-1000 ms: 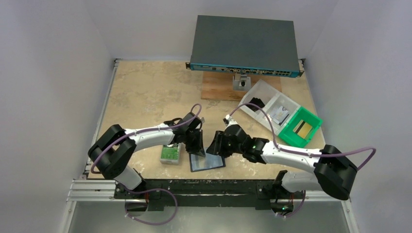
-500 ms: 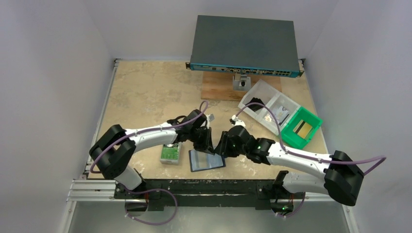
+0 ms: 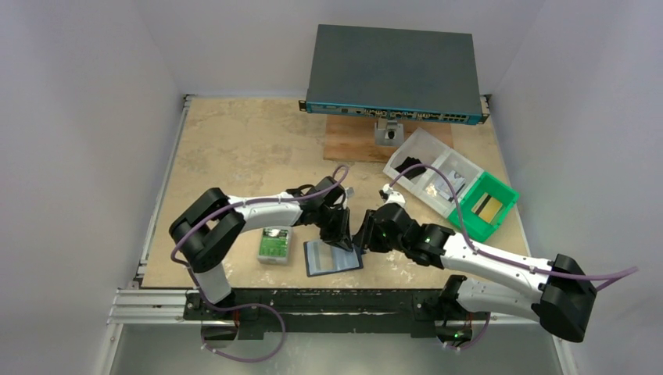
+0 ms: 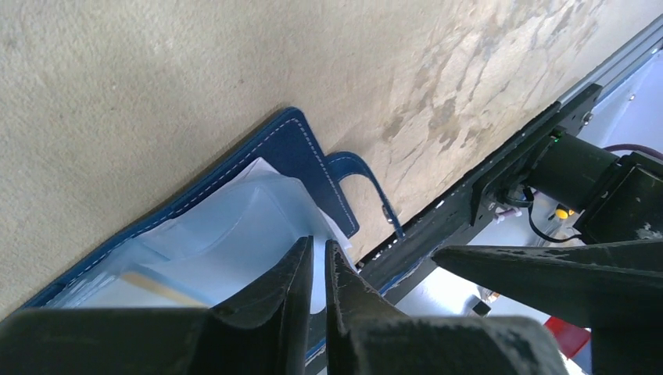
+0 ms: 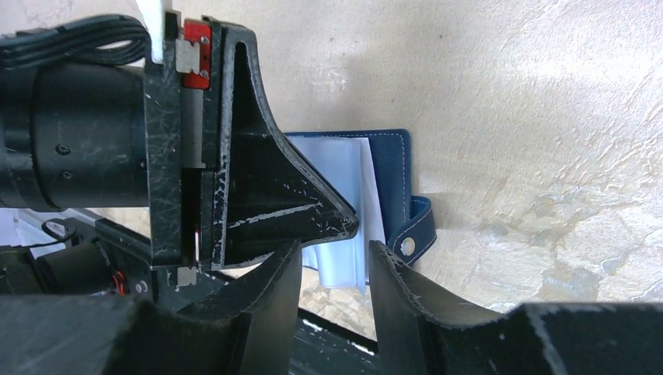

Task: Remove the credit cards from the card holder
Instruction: Remove the credit card from the card holder.

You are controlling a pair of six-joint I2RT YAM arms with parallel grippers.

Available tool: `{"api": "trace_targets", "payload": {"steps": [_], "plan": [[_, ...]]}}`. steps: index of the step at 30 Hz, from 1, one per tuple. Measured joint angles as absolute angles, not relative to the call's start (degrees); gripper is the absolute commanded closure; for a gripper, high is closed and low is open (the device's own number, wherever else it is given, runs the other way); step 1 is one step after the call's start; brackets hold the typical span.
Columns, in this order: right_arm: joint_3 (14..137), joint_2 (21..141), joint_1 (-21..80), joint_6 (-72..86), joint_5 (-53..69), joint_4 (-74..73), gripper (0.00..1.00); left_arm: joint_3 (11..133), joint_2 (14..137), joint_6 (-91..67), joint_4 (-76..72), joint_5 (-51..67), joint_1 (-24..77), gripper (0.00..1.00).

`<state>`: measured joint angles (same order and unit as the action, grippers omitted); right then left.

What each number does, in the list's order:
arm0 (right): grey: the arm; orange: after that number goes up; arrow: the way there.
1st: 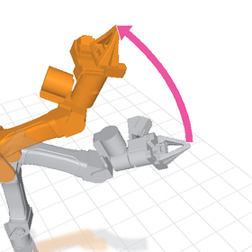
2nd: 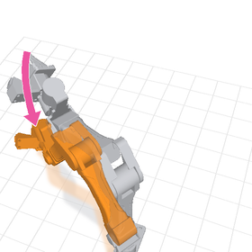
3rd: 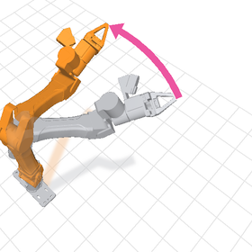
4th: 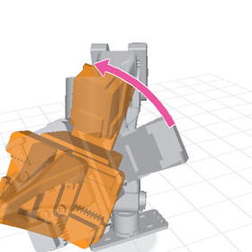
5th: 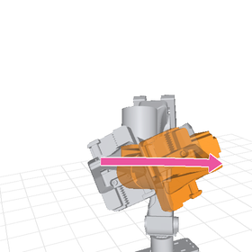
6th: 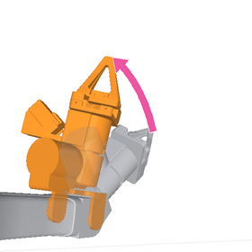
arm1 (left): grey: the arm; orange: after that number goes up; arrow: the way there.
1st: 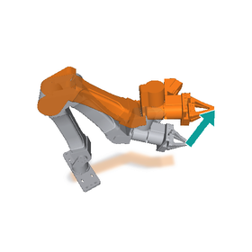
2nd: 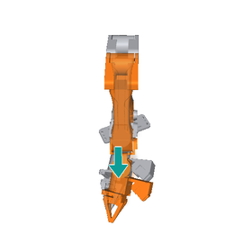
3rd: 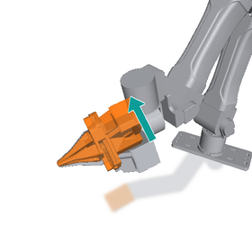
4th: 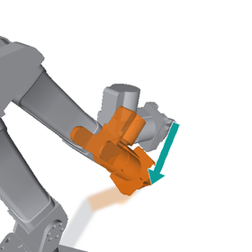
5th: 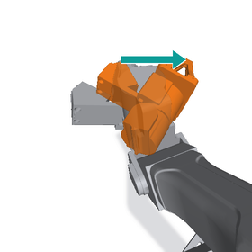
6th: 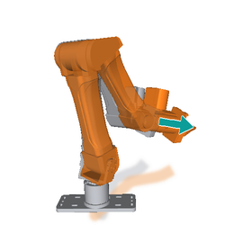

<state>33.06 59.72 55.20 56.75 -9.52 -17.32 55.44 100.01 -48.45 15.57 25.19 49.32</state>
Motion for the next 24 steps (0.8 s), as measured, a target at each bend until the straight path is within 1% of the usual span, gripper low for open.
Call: {"api": "trace_targets", "payload": {"steps": [4,6,12,20,22,24], "plan": [[33.06,59.75,55.22,56.71,-9.52,-17.43,0.63,56.66,99.61,-48.25,15.73,25.17,49.32,0.84],[33.06,59.79,55.24,56.53,-9.5,-17.43,0.63,56.69,98.83,-48.16,15.75,25.15,49.32,0.83],[33.71,61.45,56.38,55.92,-9.47,-17.43,0.64,56.55,93.82,-46.59,17.91,23.4,48.93,0.84],[38.37,68.82,61.28,55.05,-9.5,-16.73,0.61,53.43,87.24,-45.87,21.69,19.57,45.63,0.85],[39.83,71.64,62.35,54.7,-9.47,-16.29,0.6,52.27,84.9,-45.91,23.94,17.19,44.45,0.83],[41.58,75.29,63.33,54.13,-9.47,-15.7,0.57,50.65,82.15,-45.98,25.91,14.96,43.11,0.78]]}}
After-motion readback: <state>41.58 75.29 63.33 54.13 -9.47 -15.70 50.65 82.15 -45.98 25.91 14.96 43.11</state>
